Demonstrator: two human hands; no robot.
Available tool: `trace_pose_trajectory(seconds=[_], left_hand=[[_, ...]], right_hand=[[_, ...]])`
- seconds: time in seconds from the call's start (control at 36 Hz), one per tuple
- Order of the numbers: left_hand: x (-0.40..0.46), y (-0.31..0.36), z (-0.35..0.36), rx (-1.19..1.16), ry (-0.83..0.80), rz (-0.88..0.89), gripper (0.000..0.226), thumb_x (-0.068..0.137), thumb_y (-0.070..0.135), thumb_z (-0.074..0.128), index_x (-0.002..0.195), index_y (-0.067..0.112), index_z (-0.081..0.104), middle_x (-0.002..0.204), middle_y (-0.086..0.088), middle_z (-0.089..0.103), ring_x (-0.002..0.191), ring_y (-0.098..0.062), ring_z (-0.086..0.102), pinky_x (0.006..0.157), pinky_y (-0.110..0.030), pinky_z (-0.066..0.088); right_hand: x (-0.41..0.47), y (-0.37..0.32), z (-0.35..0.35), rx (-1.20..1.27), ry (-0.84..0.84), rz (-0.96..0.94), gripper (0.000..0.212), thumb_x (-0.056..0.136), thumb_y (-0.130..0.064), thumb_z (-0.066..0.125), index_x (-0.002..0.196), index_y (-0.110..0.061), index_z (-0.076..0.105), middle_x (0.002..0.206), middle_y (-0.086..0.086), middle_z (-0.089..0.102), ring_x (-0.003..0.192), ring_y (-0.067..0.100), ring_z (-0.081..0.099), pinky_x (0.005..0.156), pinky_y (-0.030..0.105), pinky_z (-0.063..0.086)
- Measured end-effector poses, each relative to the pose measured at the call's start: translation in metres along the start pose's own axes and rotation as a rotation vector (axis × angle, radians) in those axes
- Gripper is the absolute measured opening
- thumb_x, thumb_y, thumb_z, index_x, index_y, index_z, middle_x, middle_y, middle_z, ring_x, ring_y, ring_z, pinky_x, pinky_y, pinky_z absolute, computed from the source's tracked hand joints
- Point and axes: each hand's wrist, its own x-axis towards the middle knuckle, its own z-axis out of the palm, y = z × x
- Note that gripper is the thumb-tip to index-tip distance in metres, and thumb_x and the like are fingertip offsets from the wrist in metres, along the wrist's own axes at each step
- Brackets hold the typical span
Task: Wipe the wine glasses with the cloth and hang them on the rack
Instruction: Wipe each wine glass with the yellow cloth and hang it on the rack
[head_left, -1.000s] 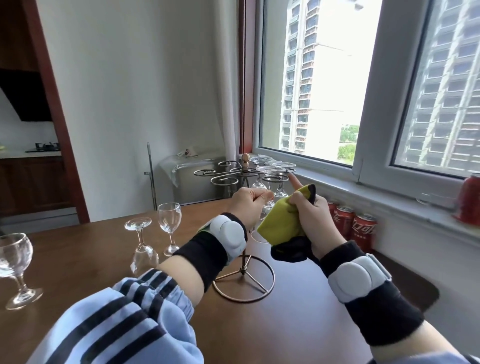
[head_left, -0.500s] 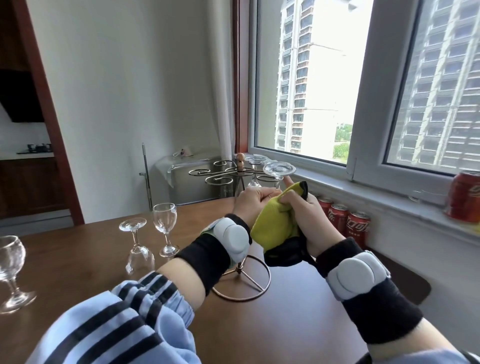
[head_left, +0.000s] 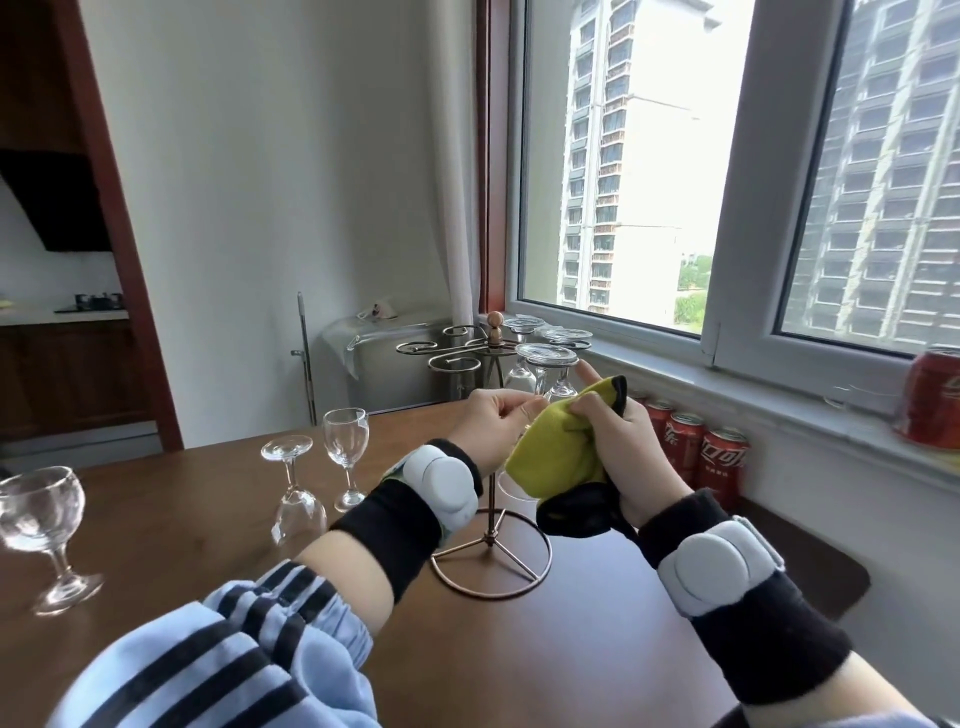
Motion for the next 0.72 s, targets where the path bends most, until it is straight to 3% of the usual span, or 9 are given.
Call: trace_pose_trajectory(seconds=[0.08, 0.14, 0.25, 0.31, 0.36, 0.44, 0.53, 0.64, 0.72], left_hand=[[-0.004, -0.001, -0.007, -0.032, 0.008, 0.0, 0.025, 0.087, 0.029, 0.067, 0.103, 0.01, 0.069, 0.077, -0.006, 0.063, 0.065, -0.009, 0.056, 0.065, -0.026, 0.053], [-0.005, -0.005, -0.013, -0.027, 0.043, 0.004, 0.03, 0.085, 0.03, 0.068, 0.106, 0.008, 0.065, 0.061, 0.004, 0.048, 0.047, 0.001, 0.044, 0.05, -0.013, 0.04], [-0.009, -0.01, -0.034, -0.065, 0.166, -0.021, 0.059, 0.076, 0.049, 0.072, 0.117, 0.01, 0.056, 0.067, 0.003, 0.049, 0.049, -0.003, 0.041, 0.052, -0.017, 0.036], [-0.01, -0.009, -0.043, -0.133, 0.233, -0.004, 0.089, 0.054, 0.073, 0.074, 0.117, 0.013, 0.054, 0.068, 0.005, 0.051, 0.049, -0.003, 0.04, 0.051, -0.022, 0.035], [-0.007, -0.008, -0.052, -0.206, 0.25, 0.032, 0.102, 0.036, 0.083, 0.072, 0.109, 0.014, 0.054, 0.058, 0.011, 0.045, 0.042, -0.003, 0.03, 0.045, -0.021, 0.027], [-0.007, -0.001, -0.061, -0.303, 0.148, 0.073, 0.094, 0.032, 0.081, 0.075, 0.097, 0.016, 0.053, 0.044, 0.014, 0.042, 0.038, 0.001, 0.025, 0.037, -0.014, 0.023], [-0.009, 0.002, -0.065, -0.314, 0.094, 0.103, 0.089, 0.036, 0.078, 0.076, 0.097, 0.016, 0.054, 0.043, 0.014, 0.041, 0.037, 0.001, 0.025, 0.035, -0.012, 0.022], [-0.007, 0.002, -0.067, -0.266, 0.123, 0.105, 0.068, 0.07, 0.058, 0.069, 0.116, 0.009, 0.057, 0.043, 0.016, 0.039, 0.038, 0.0, 0.023, 0.036, -0.013, 0.021], [-0.007, 0.0, -0.066, -0.208, 0.151, 0.07, 0.049, 0.088, 0.038, 0.061, 0.126, 0.008, 0.053, 0.044, 0.017, 0.044, 0.038, -0.001, 0.031, 0.04, -0.011, 0.025]], right_hand=[[-0.003, 0.003, 0.005, -0.014, 0.049, -0.028, 0.047, 0.096, -0.009, 0.051, 0.141, -0.019, 0.051, 0.117, -0.029, 0.059, 0.111, 0.017, 0.063, 0.098, 0.04, 0.052], [-0.005, 0.004, 0.008, -0.021, 0.079, -0.05, 0.049, 0.095, -0.008, 0.051, 0.143, -0.021, 0.05, 0.113, -0.024, 0.063, 0.109, 0.017, 0.063, 0.101, 0.043, 0.05], [-0.009, 0.008, 0.018, -0.052, 0.116, -0.091, 0.052, 0.095, -0.007, 0.052, 0.146, -0.017, 0.045, 0.132, -0.024, 0.047, 0.126, 0.018, 0.054, 0.109, 0.047, 0.043], [-0.012, 0.008, 0.022, -0.09, 0.137, -0.134, 0.056, 0.093, -0.011, 0.054, 0.147, -0.017, 0.043, 0.139, -0.018, 0.046, 0.128, 0.018, 0.052, 0.11, 0.047, 0.041], [-0.013, 0.01, 0.026, -0.12, 0.144, -0.169, 0.058, 0.093, -0.011, 0.055, 0.148, -0.017, 0.041, 0.133, -0.018, 0.053, 0.117, 0.01, 0.057, 0.108, 0.041, 0.044], [-0.015, 0.013, 0.032, -0.158, 0.147, -0.2, 0.056, 0.094, -0.006, 0.053, 0.148, -0.013, 0.041, 0.108, -0.027, 0.053, 0.094, -0.003, 0.058, 0.1, 0.032, 0.047], [-0.013, 0.015, 0.036, -0.195, 0.153, -0.199, 0.059, 0.094, -0.008, 0.053, 0.15, -0.017, 0.038, 0.124, -0.006, 0.057, 0.106, 0.016, 0.056, 0.105, 0.044, 0.044], [-0.009, 0.013, 0.038, -0.254, 0.135, -0.197, 0.063, 0.094, -0.008, 0.053, 0.153, -0.019, 0.031, 0.113, -0.006, 0.049, 0.115, 0.022, 0.055, 0.105, 0.044, 0.043], [-0.007, 0.012, 0.039, -0.311, 0.12, -0.189, 0.069, 0.094, -0.011, 0.053, 0.154, -0.023, 0.022, 0.115, 0.006, 0.055, 0.108, 0.022, 0.054, 0.104, 0.043, 0.043]])
